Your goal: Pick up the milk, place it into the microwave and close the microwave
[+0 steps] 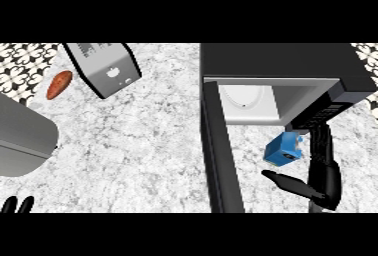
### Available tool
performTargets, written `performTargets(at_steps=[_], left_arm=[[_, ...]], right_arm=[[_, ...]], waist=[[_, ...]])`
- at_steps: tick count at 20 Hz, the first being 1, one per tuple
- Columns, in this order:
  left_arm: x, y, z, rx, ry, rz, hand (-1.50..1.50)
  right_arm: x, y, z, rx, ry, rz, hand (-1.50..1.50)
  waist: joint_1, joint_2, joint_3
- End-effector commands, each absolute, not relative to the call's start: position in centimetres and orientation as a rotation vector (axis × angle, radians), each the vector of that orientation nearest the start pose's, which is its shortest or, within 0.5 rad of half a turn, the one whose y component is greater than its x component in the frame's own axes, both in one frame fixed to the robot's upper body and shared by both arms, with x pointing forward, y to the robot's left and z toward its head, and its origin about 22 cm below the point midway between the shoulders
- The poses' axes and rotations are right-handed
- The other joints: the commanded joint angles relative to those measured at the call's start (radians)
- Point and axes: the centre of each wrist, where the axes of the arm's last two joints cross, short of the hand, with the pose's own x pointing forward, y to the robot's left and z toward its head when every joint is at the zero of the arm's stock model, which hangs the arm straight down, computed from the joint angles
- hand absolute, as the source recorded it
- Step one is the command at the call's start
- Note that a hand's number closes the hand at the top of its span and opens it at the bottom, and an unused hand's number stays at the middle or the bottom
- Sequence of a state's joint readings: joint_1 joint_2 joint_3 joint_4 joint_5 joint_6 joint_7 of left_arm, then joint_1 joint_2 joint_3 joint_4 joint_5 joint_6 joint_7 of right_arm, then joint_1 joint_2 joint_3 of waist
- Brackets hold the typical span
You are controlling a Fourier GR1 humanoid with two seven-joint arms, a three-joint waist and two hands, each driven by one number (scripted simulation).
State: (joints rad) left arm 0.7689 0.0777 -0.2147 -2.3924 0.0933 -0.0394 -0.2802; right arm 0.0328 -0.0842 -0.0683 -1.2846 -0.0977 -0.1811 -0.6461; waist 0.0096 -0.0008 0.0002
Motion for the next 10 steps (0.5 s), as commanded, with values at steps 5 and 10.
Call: performTargets(at_steps=[5, 10], left_arm=[[6.4, 24.2, 8.7, 0.015, -1.964, 0.082, -1.5], [5.9, 24.3, 8.1, -0.024, -1.956, 0.072, -1.5]], right_arm=[[23.1, -28.8, -9.3, -0.501, -1.787, -0.173, -1.5], [22.0, -29.9, -13.3, -0.539, -1.753, -0.185, -1.5]], waist=[[0.002, 0.0, 0.0], [0.008, 0.001, 0.001]])
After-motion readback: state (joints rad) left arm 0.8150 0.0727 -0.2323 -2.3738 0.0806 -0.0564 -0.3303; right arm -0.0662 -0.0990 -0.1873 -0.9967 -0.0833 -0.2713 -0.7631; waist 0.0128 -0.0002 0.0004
